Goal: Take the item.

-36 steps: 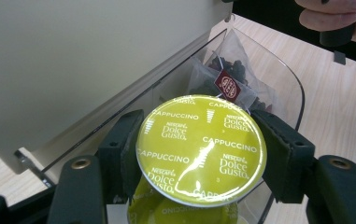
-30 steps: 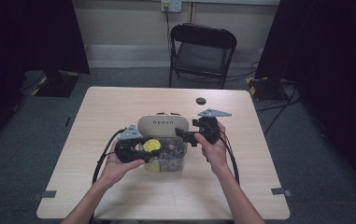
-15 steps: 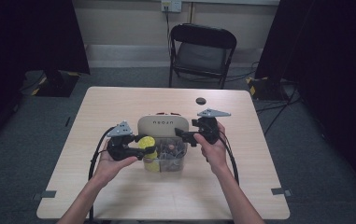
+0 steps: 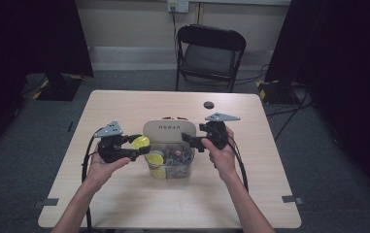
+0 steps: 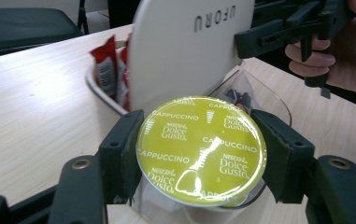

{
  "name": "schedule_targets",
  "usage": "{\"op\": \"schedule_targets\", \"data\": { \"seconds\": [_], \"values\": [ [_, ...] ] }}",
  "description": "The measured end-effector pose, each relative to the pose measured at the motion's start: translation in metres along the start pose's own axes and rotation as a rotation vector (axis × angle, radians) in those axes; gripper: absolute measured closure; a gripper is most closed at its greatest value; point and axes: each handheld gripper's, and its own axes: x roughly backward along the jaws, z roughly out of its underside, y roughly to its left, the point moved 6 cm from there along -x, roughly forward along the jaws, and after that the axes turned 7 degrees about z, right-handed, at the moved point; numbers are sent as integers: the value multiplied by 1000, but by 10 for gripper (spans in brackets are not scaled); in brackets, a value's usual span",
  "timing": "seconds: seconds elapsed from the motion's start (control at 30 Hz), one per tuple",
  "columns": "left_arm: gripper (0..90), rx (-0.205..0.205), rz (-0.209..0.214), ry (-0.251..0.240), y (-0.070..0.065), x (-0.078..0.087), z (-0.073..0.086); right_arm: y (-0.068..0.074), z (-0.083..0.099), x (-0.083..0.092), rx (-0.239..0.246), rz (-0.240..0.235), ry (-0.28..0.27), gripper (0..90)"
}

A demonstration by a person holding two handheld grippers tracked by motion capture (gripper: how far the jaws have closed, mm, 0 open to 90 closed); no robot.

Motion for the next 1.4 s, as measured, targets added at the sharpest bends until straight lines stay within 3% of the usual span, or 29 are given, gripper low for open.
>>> {"op": "schedule_targets", "data": {
  "seconds": [0.33,0.7,0.87,1.03,1.4],
  "values": [
    [379,11,-34,-19,15,22,-4,0,-1,1,0,2,-2,134],
    [380,39,-111,-39,40,43,-2,0,0,1,1,0,-2,135],
    [380,50,-152,-29,53,52,3,-1,0,1,0,4,0,135],
    [380,88,-186,-23,66,58,12,-1,0,1,3,4,1,135],
    [380,127,-238,32,88,55,35,0,3,0,3,4,9,136]
  ]
}}
